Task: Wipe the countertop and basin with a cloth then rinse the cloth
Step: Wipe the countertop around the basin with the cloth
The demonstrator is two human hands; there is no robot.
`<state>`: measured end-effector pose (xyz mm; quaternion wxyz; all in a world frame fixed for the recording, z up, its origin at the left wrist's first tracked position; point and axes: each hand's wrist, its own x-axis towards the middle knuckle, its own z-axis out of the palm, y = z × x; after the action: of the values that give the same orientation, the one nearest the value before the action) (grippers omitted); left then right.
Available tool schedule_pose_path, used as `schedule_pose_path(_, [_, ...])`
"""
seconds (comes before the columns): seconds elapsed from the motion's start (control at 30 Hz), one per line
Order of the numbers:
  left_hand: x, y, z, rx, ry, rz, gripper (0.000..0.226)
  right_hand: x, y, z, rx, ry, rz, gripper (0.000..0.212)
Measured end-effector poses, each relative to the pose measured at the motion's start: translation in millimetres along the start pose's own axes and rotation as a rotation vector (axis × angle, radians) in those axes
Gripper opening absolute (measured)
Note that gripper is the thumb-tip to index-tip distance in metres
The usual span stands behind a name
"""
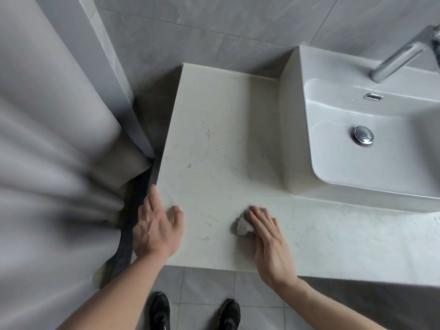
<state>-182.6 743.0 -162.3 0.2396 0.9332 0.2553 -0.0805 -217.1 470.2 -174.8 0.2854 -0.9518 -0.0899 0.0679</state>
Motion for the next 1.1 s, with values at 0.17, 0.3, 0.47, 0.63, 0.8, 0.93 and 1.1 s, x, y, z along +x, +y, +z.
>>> schedule_pose_path(0.17, [1, -1, 3, 0.0, 0.024, 0.003, 0.077, 114, -38, -4, 0.126, 0.112, -0.017, 0.05])
schedule_pose_path(0.3, [1, -2, 7, 0.006, 0.049, 0.011, 0.076, 183, -58, 26, -0.016, -0.03, -0.131, 0.058])
schedule_pose_path(0.47, [2, -2, 8, 0.021, 0.058, -0.008, 0.08, 124, -43, 29, -0.096, -0.124, -0.362, 0.06])
schedule_pose_path(0.63, [0, -2, 5, 0.031, 0.04, -0.011, 0.079, 48, 25, -17, -0.091, -0.129, -0.307, 0.06])
schedule_pose_path(0.8, [-1, -1, 5, 0.034, 0.038, -0.016, 0.078, 14, 85, -59, -0.135, -0.022, -0.066, 0.067])
schedule_pose_path(0.93, [0, -2, 6, 0.031, 0.032, -0.011, 0.08, -1, 101, -68, -0.069, 0.14, 0.151, 0.059])
schedule_pose_path(1.1, [-1, 0, 5, 0.03, 0.014, -0.015, 0.082, 29, 47, -51, 0.118, 0.256, 0.188, 0.054])
